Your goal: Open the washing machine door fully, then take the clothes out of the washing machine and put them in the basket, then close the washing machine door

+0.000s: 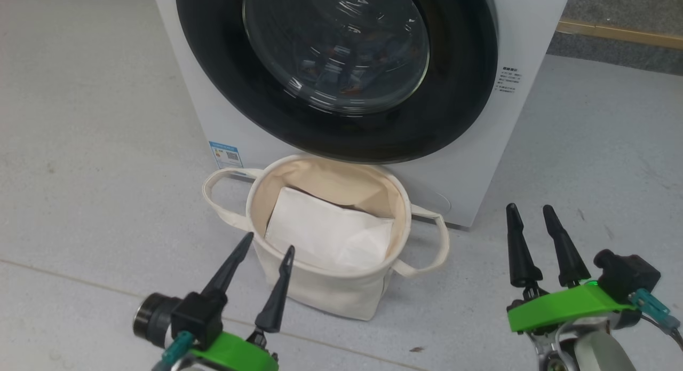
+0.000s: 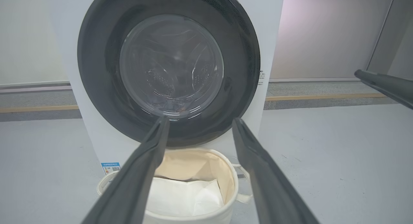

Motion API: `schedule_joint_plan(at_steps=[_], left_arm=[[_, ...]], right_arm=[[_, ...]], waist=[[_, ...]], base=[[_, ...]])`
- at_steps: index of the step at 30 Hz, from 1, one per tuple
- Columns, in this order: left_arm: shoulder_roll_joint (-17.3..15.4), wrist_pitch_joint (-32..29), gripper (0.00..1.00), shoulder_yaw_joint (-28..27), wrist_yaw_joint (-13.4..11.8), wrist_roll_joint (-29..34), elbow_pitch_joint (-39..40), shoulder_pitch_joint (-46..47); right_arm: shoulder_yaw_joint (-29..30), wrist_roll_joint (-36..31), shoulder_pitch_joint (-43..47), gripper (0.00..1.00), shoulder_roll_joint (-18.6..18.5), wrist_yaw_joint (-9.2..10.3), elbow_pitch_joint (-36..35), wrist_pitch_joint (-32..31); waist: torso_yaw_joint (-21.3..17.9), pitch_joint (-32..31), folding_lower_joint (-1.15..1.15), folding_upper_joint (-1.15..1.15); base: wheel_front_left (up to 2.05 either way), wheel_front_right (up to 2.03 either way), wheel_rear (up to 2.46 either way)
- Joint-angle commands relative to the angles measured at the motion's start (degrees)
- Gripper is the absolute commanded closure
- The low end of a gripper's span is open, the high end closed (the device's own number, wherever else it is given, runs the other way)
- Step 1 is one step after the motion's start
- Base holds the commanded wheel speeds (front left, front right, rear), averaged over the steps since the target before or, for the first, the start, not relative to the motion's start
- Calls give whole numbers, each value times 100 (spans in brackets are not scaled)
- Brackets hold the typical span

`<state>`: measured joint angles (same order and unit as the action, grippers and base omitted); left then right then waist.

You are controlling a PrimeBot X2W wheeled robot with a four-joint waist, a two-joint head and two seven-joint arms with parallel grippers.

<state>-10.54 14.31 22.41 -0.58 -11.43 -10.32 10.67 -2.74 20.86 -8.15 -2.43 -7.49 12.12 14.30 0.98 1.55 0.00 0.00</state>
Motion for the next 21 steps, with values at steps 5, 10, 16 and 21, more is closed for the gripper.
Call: schedule_joint_plan(at_steps=[5,10,16,21], left_arm=[[127,65,0,-477,-33,-463,-61,127],[110,64,0,-482,-23,-499,-195,167],[91,66,0,-458,-42,-455,-242,215],[104,67,0,-420,23,-482,-245,211]], right_arm=[[-172,213,-135,0,-45,0,-4,69],[-116,172,-190,0,-45,0,115,69],[-99,-9,-237,0,-44,0,134,69],[-51,-164,-243,0,-44,0,42,70]], waist=[[0,-18,0,0],[1,-5,0,0],[3,46,0,0],[2,87,0,0]], base=[[0,0,0],[0,0,0],[0,0,0],[0,0,0]])
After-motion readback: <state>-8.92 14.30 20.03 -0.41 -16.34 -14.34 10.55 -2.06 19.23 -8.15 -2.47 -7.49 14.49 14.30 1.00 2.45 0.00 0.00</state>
